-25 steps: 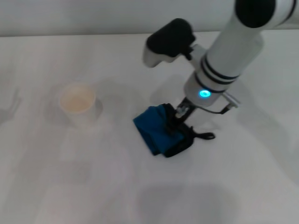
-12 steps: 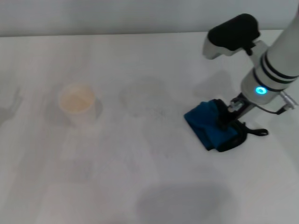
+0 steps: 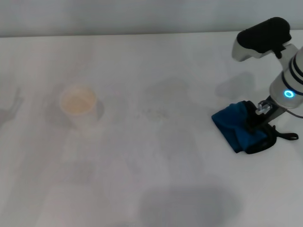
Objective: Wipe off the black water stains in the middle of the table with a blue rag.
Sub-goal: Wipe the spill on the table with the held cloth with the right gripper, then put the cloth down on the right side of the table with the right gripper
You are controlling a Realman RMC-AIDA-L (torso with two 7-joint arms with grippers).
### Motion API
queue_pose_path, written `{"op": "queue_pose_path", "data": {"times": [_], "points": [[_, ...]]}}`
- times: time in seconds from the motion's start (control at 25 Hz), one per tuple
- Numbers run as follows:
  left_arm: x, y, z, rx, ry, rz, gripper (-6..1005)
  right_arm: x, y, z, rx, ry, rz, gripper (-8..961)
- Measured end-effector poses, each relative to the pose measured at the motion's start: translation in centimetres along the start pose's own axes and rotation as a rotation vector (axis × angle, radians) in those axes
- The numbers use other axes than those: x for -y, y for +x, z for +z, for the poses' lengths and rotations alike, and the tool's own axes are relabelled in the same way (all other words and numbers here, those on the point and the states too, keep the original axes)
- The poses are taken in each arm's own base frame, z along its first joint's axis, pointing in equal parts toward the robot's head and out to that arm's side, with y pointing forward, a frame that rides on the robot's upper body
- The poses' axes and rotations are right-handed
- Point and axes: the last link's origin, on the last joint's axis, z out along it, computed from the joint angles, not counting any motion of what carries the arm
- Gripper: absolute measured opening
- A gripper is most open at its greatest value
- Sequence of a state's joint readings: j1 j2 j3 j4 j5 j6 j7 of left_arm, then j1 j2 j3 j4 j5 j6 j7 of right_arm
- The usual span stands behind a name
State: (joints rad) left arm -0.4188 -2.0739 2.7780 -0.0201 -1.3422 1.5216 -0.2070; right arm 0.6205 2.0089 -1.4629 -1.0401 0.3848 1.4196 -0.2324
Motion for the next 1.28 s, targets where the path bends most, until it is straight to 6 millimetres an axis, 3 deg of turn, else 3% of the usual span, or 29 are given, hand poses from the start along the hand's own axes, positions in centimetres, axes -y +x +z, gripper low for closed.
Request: {"op": "queue_pose_path", "data": {"times": [0.28, 0.56, 1.12, 1.28], "points": [[0.1, 0.0, 0.0, 0.001, 0.000, 0.003, 888, 1.7, 0.9, 0.0, -0.004, 0.020, 0.057, 56], [0.1, 0.1, 0.1, -0.001, -0.001, 0.006, 888, 2.3, 1.5, 0.2, -0.012, 0.022, 0.072, 53], [0.0, 0.1, 0.6, -0.003, -0.006, 0.007, 887, 1.0, 1.6, -0.3, -0.017, -0.035, 0.011, 65], [0.1, 0.1, 0.5, -0.002, -0.005, 0.007, 887, 0.7, 1.4, -0.5, -0.002, -0.054, 0.003, 218]]}}
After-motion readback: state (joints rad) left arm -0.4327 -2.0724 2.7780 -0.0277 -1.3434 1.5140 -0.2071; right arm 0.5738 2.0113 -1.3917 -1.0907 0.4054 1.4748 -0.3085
